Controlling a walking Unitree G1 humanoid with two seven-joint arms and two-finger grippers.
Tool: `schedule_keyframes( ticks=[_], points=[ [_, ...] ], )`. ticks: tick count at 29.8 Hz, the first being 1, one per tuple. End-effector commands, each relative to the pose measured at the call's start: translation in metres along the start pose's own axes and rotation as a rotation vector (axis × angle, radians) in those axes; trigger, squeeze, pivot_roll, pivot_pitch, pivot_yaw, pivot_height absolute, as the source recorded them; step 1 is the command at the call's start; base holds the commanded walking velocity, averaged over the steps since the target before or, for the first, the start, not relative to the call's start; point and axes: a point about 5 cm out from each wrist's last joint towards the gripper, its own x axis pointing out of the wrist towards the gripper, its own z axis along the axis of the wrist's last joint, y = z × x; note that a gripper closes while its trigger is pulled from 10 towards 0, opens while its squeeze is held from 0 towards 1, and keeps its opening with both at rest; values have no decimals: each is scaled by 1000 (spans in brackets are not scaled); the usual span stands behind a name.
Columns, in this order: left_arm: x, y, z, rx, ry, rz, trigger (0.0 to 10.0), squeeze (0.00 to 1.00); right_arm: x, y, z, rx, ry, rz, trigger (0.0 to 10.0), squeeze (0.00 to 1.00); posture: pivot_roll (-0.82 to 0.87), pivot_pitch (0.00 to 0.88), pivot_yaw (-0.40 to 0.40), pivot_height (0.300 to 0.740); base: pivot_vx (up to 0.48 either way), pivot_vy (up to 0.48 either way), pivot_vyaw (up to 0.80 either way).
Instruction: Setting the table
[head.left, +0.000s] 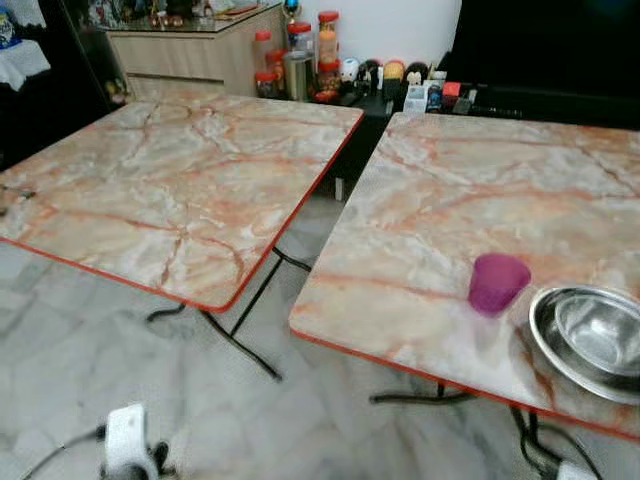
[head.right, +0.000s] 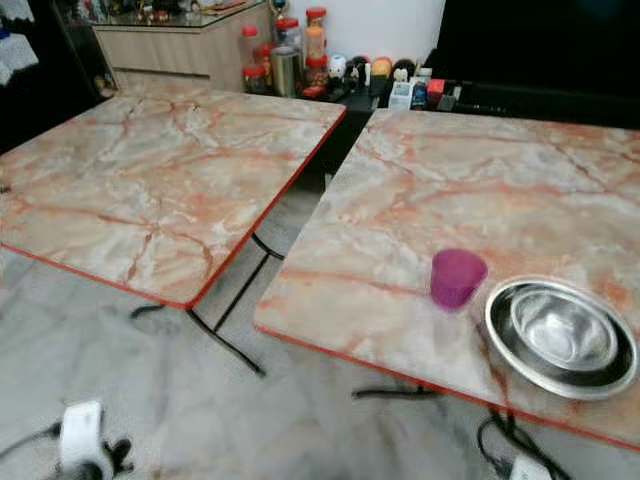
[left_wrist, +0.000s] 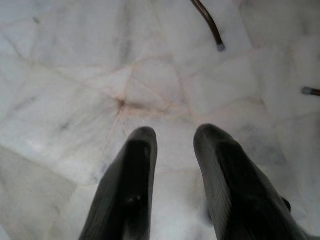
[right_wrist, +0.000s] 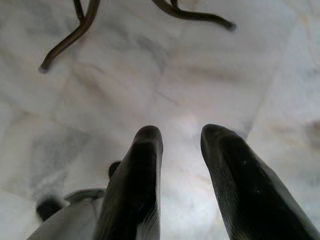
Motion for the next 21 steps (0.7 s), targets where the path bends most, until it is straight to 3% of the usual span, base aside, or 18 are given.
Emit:
schedule_keyframes(
  ticks=[1, 6, 10, 12, 21],
  points=[
    [1, -3, 4, 15, 1, 10, 10000, 0, 0, 2, 0, 18, -1, 0, 10000, 0, -5, 58, 29, 740, 0, 281, 0],
    [2, -7, 4, 12, 3, 8, 10000, 0, 0, 2, 0, 30, 3, -6, 10000, 0, -6, 59, 29, 740, 0, 270, 0],
    [1, 0, 3, 11, 6, 16, 10000, 0, 0, 2, 0, 28, 4, -9, 10000, 0, -7, 59, 28, 740, 0, 268, -786],
    [0, 5, 2, 10, 6, 22, 10000, 0, 0, 2, 0, 25, 4, -8, 10000, 0, -6, 59, 27, 740, 0, 240, 0],
    [1, 2, 8, 31, -1, 27, 10000, 0, 0, 1, 0, 13, 0, -7, 10000, 0, -8, 44, 25, 740, 0, 0, 0]
  ],
)
